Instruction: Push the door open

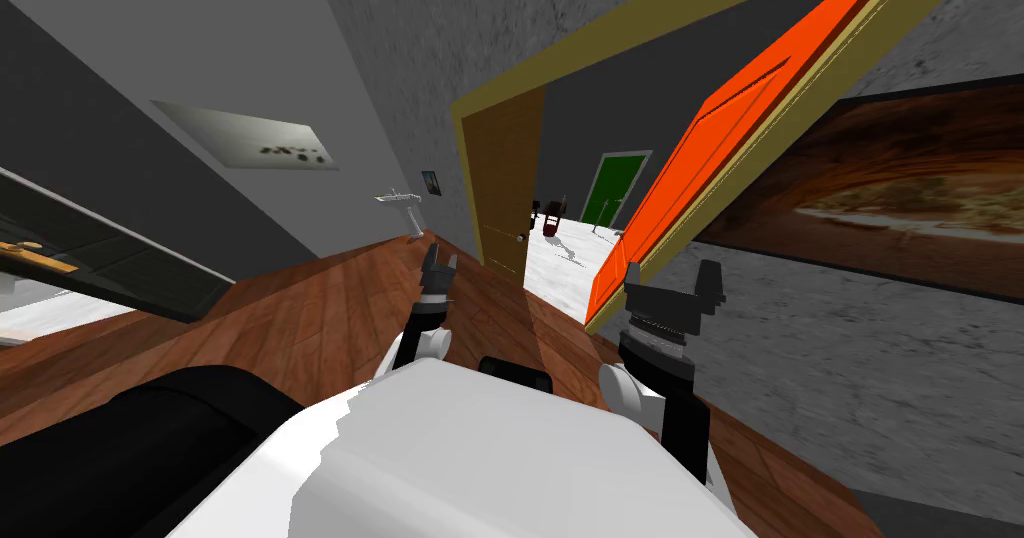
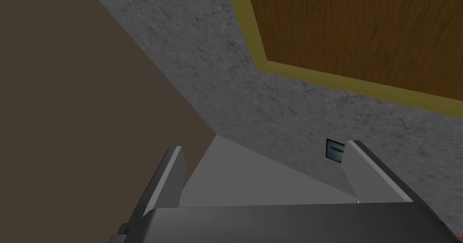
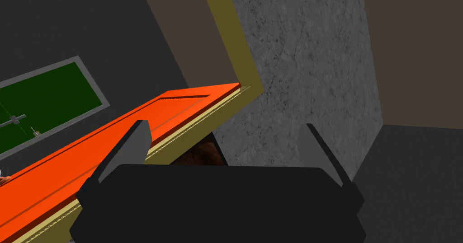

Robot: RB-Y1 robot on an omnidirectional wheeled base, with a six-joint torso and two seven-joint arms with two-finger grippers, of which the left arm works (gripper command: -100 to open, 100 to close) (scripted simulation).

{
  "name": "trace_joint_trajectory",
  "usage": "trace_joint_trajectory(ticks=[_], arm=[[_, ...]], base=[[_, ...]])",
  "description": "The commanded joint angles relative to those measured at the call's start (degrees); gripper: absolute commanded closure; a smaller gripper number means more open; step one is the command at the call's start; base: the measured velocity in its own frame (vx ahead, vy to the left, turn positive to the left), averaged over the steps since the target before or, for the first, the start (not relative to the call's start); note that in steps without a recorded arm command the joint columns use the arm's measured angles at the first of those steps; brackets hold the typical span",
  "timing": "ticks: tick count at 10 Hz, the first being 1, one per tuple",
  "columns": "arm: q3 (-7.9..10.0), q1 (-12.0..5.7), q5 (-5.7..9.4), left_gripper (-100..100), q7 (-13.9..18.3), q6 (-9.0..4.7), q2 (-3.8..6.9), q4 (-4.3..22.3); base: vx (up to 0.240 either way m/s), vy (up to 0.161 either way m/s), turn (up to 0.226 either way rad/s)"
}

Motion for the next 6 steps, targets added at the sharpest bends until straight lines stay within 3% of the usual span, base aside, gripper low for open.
trace_joint_trajectory(ticks=[1,6], arm=[[-0.24,-0.65,0.64,-100,1.11,-0.43,0.61,1.63],[-1.23,-3.33,3.24,-100,5.68,-2.22,2.55,8.33]], base=[[0.05,0.014,-0.094],[0.113,0.05,-0.09]])
